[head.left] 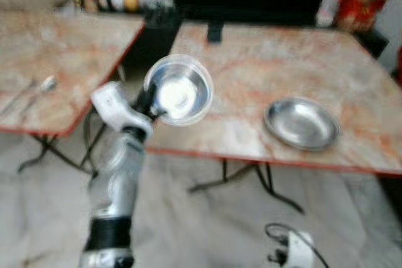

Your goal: Setting the table

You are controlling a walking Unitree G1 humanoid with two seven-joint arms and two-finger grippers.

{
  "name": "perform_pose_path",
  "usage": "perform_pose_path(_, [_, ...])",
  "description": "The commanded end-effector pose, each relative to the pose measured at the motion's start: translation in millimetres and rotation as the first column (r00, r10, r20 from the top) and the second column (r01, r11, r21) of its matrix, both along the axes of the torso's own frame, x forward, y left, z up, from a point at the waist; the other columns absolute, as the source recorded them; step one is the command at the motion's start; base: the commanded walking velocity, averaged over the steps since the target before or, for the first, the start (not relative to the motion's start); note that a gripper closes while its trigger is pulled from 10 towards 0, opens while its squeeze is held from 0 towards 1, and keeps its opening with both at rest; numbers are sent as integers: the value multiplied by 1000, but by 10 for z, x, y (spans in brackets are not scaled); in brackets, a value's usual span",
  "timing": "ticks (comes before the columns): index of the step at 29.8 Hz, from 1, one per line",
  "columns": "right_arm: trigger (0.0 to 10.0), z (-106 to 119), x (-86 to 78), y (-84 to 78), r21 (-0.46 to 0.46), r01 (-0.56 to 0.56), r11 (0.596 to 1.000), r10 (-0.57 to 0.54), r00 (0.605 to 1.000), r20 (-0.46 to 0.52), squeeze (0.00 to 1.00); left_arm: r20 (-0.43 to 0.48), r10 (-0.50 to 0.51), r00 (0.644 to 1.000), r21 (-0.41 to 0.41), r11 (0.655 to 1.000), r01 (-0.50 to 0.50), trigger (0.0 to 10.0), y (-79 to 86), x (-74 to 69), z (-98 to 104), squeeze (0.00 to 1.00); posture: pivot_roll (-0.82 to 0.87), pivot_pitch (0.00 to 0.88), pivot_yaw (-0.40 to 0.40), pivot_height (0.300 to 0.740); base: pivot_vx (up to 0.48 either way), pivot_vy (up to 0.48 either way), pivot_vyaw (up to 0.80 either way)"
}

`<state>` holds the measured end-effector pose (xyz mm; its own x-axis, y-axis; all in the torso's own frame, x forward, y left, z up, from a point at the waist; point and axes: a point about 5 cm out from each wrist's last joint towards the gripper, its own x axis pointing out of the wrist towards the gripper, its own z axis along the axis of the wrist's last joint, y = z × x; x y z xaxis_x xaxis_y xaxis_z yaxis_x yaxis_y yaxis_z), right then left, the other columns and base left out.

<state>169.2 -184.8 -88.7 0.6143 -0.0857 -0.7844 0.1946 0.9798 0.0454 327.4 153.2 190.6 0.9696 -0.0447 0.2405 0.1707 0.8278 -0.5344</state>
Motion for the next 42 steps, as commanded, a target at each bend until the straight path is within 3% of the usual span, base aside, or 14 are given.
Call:
perform_pose_path(1, [10000, 7, -10, -90, -17, 14, 1000, -14, 1000, -2, 0, 27, -29, 999, 2, 1000, 29, 10000, -82, 7, 74, 0, 32, 0, -27, 740, 0, -382, 0])
perform_pose_path(25, [10000, 3, -31, -106, -23, 9, 1000, -9, 1000, 2, 0, 25, -29, 999, 7, 1000, 29, 10000, -67, 7, 53, 0, 29, 0, -29, 740, 0, -382, 0])
perform_pose_path(30, [10000, 8, -20, -103, -24, 7, 1000, -7, 1000, 5, 0, -7, -14, 1000, 97, 995, 15, 10000, -48, 23, 10, 0, 32, 0, -32, 740, 0, -58, 0])
perform_pose_path(34, [10000, 11, -12, -106, -23, 8, 1000, -8, 1000, 5, 0, -17, -33, 999, 244, 969, 37, 10000, -22, 8, -19, 0, 31, 0, -30, 740, 0, 0, 0])
perform_pose_path(37, [10000, 13, -11, -124, -24, 13, 1000, -13, 1000, 3, 0, -14, -16, 1000, 258, 966, 19, 10000, 77, 0, 0, 0, 34, 0, -30, 740, 0, 0, 0])
perform_pose_path(38, [10000, 9, -22, -132, -24, 13, 1000, -13, 1000, -2, 0, -4, -8, 1000, 306, 952, 9, 10000, 155, -2, 27, 0, 34, 0, -30, 740, 0, 0, 0])
perform_pose_path(42, [10000, 0, -40, -134, -22, 14, 1000, -14, 1000, -9, 0, 1, -5, 1000, 339, 941, 5, 10000, 218, 13, 49, 0, 38, 0, -31, 740, 0, 0, 0])
